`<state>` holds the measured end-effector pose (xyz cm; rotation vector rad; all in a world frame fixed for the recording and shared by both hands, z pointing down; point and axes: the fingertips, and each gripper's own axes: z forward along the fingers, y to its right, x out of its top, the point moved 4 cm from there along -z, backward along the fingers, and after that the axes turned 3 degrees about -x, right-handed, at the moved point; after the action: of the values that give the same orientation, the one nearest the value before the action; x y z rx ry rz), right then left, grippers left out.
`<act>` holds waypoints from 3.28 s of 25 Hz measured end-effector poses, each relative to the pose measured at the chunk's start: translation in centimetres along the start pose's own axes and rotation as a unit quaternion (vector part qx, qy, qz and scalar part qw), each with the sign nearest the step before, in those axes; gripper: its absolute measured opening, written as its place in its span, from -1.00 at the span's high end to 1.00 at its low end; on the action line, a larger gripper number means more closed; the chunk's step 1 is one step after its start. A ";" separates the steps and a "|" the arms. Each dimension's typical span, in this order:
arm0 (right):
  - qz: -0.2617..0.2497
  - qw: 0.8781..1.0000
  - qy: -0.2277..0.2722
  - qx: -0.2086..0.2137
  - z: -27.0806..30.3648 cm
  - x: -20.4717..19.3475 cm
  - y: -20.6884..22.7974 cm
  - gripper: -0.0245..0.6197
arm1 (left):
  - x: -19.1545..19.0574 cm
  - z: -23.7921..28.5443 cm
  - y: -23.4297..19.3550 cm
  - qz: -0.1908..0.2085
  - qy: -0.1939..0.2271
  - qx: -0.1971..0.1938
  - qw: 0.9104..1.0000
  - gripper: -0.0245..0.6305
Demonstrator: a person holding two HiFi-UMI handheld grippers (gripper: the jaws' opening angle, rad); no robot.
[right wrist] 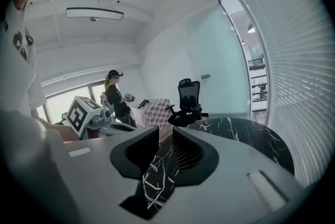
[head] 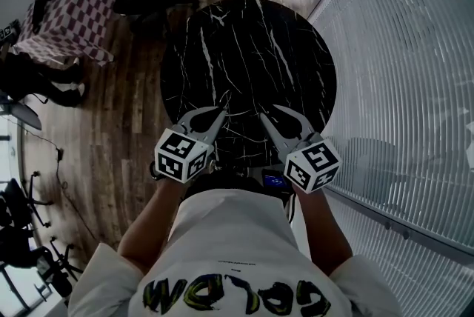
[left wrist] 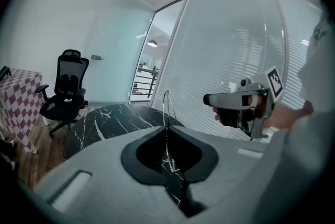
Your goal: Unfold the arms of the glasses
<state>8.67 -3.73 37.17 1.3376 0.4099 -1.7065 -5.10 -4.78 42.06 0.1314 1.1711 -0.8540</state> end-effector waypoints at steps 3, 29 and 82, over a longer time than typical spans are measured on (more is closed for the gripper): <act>-0.024 1.000 -0.009 0.007 0.6 0.1 -0.5 0.66 | 0.0 0.1 0.6 0.005 -0.002 -0.005 1.000 0.91; -0.309 0.935 -0.174 -0.019 4.8 -5.9 -4.4 0.64 | 0.5 1.4 1.4 0.002 -0.020 0.026 0.999 0.91; -0.557 0.782 -0.239 -0.142 4.2 -3.2 -0.4 0.90 | -2.0 0.5 -0.3 0.033 -0.090 0.056 0.994 0.90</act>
<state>5.86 -5.15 41.48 0.3042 1.2585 -2.6758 -5.18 -4.17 44.07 0.1806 0.9461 -0.8561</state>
